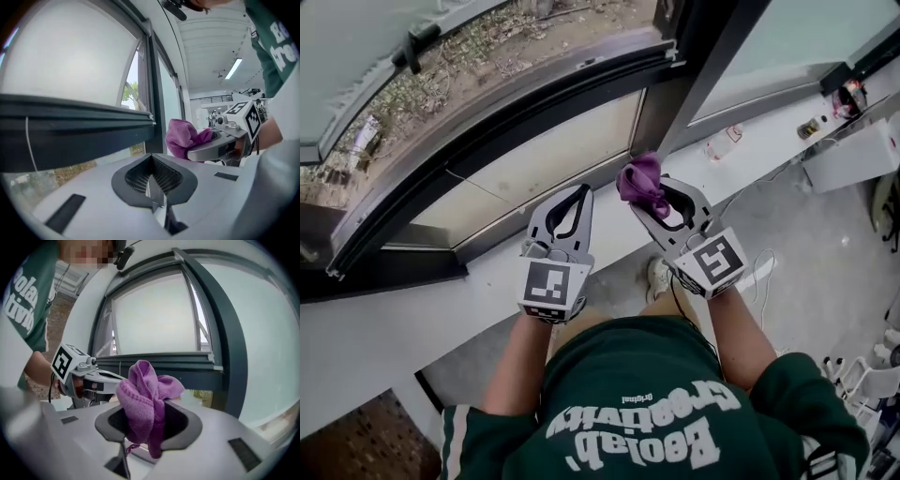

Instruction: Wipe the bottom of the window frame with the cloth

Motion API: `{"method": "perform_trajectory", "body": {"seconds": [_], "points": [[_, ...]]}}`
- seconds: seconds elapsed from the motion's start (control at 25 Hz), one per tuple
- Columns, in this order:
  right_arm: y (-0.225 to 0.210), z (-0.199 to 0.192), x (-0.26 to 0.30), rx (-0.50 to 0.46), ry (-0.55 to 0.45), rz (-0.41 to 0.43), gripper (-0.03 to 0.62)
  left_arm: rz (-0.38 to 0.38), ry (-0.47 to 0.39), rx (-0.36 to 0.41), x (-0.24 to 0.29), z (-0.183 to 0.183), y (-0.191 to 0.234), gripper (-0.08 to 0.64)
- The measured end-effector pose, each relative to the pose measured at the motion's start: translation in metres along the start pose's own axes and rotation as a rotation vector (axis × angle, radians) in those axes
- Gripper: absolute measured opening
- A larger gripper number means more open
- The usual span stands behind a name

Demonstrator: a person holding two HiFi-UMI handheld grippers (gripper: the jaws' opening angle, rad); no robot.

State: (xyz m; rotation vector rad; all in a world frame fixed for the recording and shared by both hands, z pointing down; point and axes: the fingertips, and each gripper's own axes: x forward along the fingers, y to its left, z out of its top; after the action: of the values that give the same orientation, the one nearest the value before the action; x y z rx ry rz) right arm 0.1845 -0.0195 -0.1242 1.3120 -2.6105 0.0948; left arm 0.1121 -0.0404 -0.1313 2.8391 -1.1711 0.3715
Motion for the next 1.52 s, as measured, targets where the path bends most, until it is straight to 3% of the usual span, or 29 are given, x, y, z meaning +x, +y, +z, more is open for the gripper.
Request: {"method": "perform_trajectory", "body": {"seconds": [0.2,0.52,0.68,0.88,1.16,1.32,1.52], "points": [[0.026,0.049,0.012,-0.085,-0.126,0.033,0.167,0.093,-0.123,0.014,-0.035,0.045,0.026,0.006],[0.044,0.096,0.002,-0.114,-0.248,0.048,0.168,0.196,-0.167,0.122,-0.060,0.062,0.041,0.006],[0.043,0.100,0.000,-0.161,-0.275,0.028,0.167,0.196,-0.177,0.150,-0.059,0.062,0.035,0.006],[0.042,0.102,0.007,-0.154,-0.267,0.030,0.167,0.172,-0.227,0.102,-0.064,0.072,0.033,0.006],[0.041,0.099,0.003,-0.141,-0.274,0.034,0.167,0.229,-0.217,0.125,-0.071,0.071,0.035,0.006],[0.042,0.098,0.002,-0.136,-0.275,0.044,0.167,0.226,-0.194,0.149,-0.072,0.071,0.034,0.006],[0.036,0.097,0.003,-0.110,-0.282,0.042,0.167,0.224,-0.171,0.123,-0.069,0.069,0.035,0.006]]}}
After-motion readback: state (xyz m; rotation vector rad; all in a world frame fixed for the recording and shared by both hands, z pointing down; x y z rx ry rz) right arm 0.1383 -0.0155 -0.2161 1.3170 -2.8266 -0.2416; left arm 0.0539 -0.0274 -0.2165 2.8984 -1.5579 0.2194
